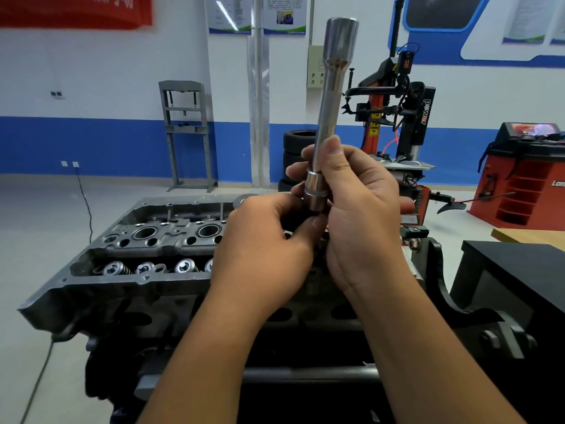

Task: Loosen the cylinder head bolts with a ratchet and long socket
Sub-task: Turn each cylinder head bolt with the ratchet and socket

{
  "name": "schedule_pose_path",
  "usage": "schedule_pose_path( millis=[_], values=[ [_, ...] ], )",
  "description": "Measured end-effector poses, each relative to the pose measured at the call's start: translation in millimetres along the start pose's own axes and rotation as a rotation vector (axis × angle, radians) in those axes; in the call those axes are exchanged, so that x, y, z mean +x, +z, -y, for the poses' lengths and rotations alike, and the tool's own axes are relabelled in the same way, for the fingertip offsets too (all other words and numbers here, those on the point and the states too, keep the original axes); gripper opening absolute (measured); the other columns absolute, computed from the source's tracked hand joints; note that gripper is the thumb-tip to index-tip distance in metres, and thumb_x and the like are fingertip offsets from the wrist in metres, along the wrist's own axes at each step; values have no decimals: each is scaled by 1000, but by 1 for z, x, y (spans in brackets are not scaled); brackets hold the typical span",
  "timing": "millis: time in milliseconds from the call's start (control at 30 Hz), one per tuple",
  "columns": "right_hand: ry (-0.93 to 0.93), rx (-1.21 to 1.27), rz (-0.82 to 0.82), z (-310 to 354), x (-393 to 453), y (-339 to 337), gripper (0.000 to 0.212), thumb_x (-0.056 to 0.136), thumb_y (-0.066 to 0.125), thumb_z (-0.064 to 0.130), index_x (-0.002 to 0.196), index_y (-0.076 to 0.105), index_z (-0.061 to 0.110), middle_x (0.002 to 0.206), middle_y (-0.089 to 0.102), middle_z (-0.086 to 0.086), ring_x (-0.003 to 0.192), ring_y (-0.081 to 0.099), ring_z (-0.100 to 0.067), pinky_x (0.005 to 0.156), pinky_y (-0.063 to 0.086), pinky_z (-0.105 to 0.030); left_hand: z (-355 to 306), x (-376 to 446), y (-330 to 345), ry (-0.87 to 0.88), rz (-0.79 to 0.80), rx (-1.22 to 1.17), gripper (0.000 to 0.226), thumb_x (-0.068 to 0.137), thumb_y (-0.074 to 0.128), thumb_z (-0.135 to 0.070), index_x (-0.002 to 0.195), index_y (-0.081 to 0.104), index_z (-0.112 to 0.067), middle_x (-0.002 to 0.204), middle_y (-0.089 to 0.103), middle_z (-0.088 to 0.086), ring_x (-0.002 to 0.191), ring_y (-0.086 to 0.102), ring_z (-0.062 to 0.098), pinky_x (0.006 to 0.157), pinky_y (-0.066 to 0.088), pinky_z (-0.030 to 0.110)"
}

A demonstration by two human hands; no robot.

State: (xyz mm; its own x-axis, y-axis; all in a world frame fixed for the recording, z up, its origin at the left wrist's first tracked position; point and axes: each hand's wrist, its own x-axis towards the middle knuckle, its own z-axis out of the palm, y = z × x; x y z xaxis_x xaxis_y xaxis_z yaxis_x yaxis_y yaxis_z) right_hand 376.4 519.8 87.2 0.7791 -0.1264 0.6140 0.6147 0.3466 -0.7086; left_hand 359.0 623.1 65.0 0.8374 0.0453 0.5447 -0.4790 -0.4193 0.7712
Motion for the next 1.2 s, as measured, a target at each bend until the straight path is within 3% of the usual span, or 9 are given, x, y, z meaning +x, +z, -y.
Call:
schedule_pose_path(
  millis=[200,267,367,433,633,767,1033,1133,1200],
  values=[
    [-74,-43,-28,-1,1,-1,15,86,78,35,74,72,28,71,68,2,66,63,-13,64,54,-29,2,0,3,-10,-93,40,27,70,74,-59,90,77,-41,84,75,-23,83,72,3,79,62,44],
    [-69,-52,-14,-2,0,0,18,89,73,37,76,72,25,74,71,-1,69,65,-14,68,55,-30,0,0,1,6,-28,28,25,79,68,-60,94,77,-42,86,75,-23,81,73,6,77,63,46],
    [-49,-40,-34,-3,1,-1,25,95,64,39,80,72,21,76,73,-5,70,66,-15,70,56,-33,-1,1,-3,16,78,-3,24,87,65,-43,106,77,-37,95,78,-19,91,75,10,84,62,49],
    [-16,-7,-39,-2,1,-1,27,99,62,38,83,71,18,77,74,-6,68,65,-14,68,55,-33,0,0,-3,14,63,12,22,89,67,-39,109,77,-37,98,78,-20,96,74,10,87,60,49],
    [-22,-38,-53,-1,1,0,13,83,79,36,80,73,25,78,69,-1,69,62,-14,67,54,-30,0,0,3,-32,-61,53,30,72,67,-57,98,75,-45,94,76,-25,93,74,5,87,61,46],
    [-53,-23,-102,-3,1,-2,20,82,83,29,85,69,15,77,68,-7,65,61,-13,64,54,-27,0,-1,3,-18,-85,68,33,71,67,-61,95,76,-41,89,76,-25,88,73,3,84,61,44],
    [-44,-36,-11,-1,0,-1,17,90,71,34,86,68,18,80,76,-7,71,70,-12,69,57,-29,-1,-1,-1,-26,45,99,29,87,68,-47,114,74,-42,105,77,-21,103,73,11,88,60,50],
    [-3,-9,-5,-1,0,-1,19,96,65,34,88,68,18,81,77,-7,69,67,-16,68,56,-32,-2,-2,0,-31,8,112,36,81,64,-51,113,75,-41,104,77,-21,106,73,12,91,59,48],
    [9,-6,-15,-1,0,-1,17,95,67,34,86,70,20,82,76,-6,70,66,-16,67,56,-31,1,-2,2,-21,-43,125,23,87,73,-47,110,76,-41,101,77,-21,103,73,10,90,59,47]
  ],
)
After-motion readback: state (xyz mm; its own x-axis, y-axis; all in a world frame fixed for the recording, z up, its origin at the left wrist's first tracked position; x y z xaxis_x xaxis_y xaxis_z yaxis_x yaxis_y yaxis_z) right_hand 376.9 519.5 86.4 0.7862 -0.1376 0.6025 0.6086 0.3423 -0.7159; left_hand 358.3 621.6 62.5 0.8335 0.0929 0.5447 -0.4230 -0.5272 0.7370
